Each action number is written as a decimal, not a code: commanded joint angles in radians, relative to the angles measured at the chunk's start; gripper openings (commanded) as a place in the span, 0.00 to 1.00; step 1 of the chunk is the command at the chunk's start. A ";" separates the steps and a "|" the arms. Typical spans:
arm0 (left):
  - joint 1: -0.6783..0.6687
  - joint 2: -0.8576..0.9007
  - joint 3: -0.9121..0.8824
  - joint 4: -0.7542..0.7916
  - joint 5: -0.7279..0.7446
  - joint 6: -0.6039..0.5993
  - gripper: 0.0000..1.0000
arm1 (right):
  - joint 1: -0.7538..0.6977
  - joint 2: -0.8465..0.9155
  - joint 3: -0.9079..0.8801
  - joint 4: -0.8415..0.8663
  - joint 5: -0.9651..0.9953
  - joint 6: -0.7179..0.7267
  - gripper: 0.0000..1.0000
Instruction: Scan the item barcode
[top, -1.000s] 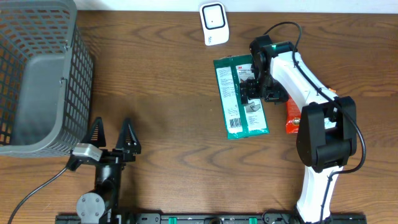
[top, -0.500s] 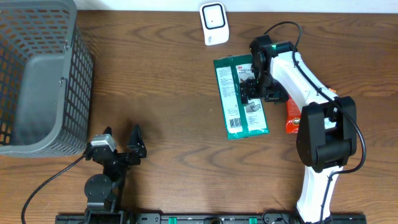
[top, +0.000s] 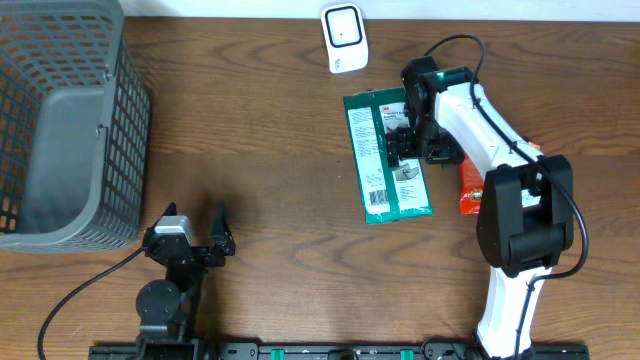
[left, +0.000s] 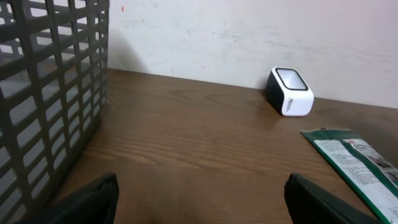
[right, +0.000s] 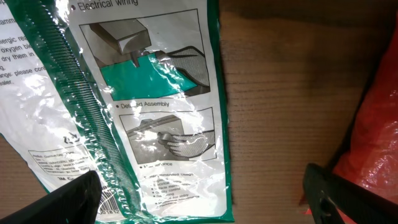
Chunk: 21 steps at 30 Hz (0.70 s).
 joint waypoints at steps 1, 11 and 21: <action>0.003 -0.007 -0.009 -0.044 0.014 0.021 0.86 | -0.006 -0.037 0.000 0.000 0.006 -0.002 0.99; 0.003 -0.006 -0.009 -0.044 0.014 0.021 0.86 | -0.006 -0.037 0.000 0.000 0.006 -0.002 0.99; 0.003 -0.006 -0.009 -0.044 0.014 0.021 0.86 | -0.006 -0.037 0.000 0.000 0.006 -0.002 0.99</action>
